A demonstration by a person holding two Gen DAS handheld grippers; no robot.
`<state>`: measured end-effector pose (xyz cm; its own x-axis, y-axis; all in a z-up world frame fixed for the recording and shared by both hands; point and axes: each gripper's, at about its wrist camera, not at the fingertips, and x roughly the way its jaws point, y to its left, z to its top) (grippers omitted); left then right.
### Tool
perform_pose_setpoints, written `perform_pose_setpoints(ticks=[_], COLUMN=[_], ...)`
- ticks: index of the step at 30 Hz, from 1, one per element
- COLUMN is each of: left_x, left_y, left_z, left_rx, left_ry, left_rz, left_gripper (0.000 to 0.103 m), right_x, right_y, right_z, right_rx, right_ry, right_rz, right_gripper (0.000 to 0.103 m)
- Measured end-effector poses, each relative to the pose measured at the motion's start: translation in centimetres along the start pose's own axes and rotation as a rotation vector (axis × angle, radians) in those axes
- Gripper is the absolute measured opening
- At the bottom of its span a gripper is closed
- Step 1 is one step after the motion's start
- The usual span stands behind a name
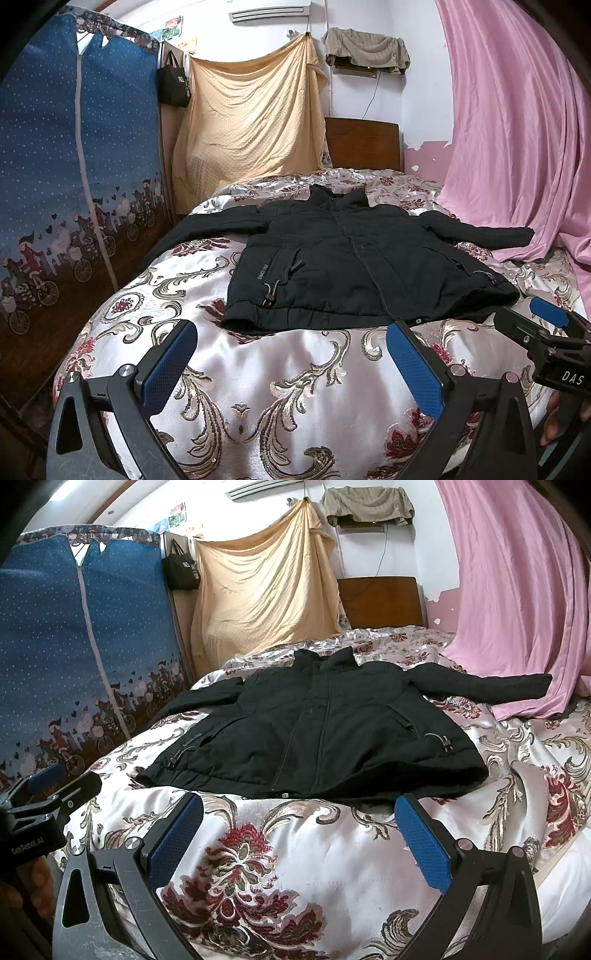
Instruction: Fold large clothes
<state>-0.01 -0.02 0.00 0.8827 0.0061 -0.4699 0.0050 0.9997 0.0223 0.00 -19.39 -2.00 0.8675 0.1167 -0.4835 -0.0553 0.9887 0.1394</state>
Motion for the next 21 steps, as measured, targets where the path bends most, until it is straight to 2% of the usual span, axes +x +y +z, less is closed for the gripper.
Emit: perform_pose_setpoints(ticks=[21], left_x=[0.0], left_y=[-0.01], left_z=[0.0], left_rx=[0.002], left_ry=[0.0], left_rz=[0.001], left_gripper=[0.103], right_x=[0.1], right_y=[0.07], right_z=[-0.25], right_rx=[0.002], right_ry=[0.004], right_rz=[0.002], right_gripper=[0.102])
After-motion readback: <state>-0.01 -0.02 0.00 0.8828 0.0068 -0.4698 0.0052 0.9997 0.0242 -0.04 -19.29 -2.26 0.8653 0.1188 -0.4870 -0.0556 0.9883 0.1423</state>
